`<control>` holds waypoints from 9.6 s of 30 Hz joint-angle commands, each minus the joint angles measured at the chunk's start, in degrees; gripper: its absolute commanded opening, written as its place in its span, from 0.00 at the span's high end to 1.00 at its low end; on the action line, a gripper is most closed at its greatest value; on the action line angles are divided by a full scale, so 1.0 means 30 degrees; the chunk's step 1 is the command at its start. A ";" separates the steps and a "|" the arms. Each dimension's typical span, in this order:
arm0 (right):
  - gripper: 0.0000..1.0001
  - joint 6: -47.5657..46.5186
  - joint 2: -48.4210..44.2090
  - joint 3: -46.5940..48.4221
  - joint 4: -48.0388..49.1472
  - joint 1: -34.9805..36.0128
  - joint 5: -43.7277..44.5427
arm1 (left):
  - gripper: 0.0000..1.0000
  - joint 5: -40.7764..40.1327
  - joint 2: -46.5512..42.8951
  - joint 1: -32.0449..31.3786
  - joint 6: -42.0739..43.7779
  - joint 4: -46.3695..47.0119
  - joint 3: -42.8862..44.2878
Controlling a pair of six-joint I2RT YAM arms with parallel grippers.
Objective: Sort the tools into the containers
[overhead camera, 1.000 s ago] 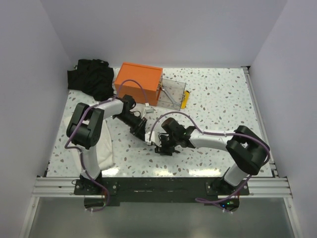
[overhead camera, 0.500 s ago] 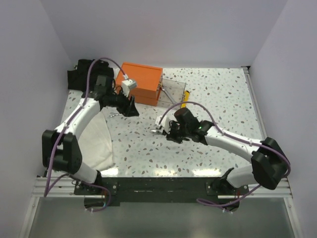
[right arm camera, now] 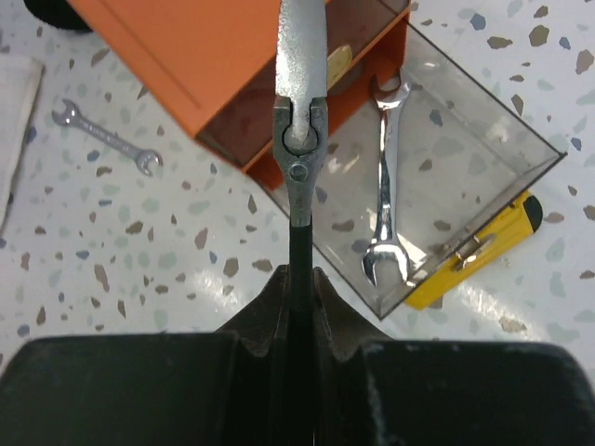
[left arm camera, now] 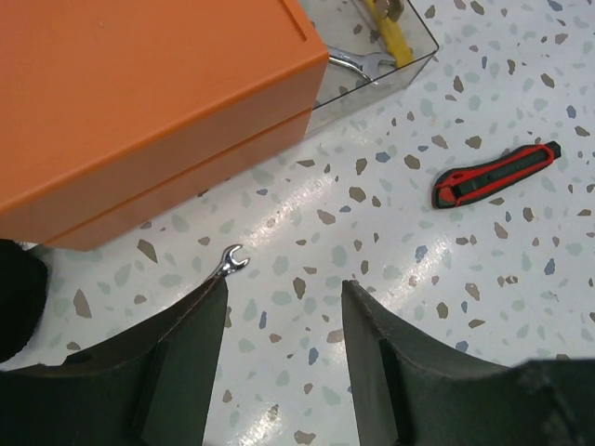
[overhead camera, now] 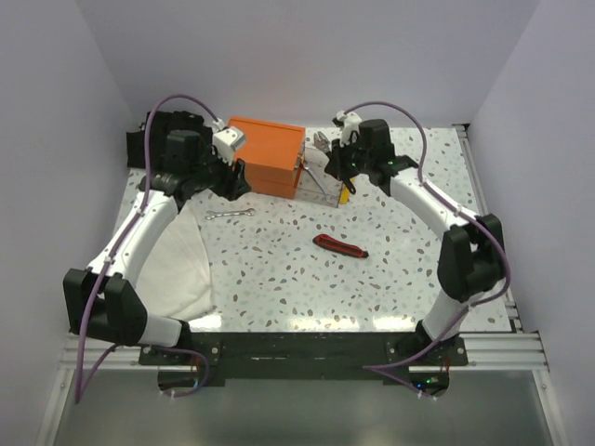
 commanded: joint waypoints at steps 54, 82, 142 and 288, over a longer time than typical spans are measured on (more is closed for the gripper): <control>0.46 -0.3494 -0.5993 -0.6629 0.1403 0.0042 -0.2074 | 0.41 -0.3827 0.2643 0.2277 1.4220 0.1092 -0.5133; 0.49 -0.6804 -0.7816 -0.9948 0.1224 0.2734 -0.4186 | 0.85 -0.3975 0.8542 0.2394 1.4282 -0.3391 -0.2692; 0.53 -1.4865 0.4374 -0.4850 0.5006 1.1498 -0.2601 | 0.62 0.4943 0.8074 0.2364 1.2939 -1.0724 -0.0847; 0.64 0.4880 0.2761 -0.8072 -0.0062 0.3588 0.8562 | 0.56 -0.7109 -0.4498 -0.2938 -0.1304 0.6775 -0.2787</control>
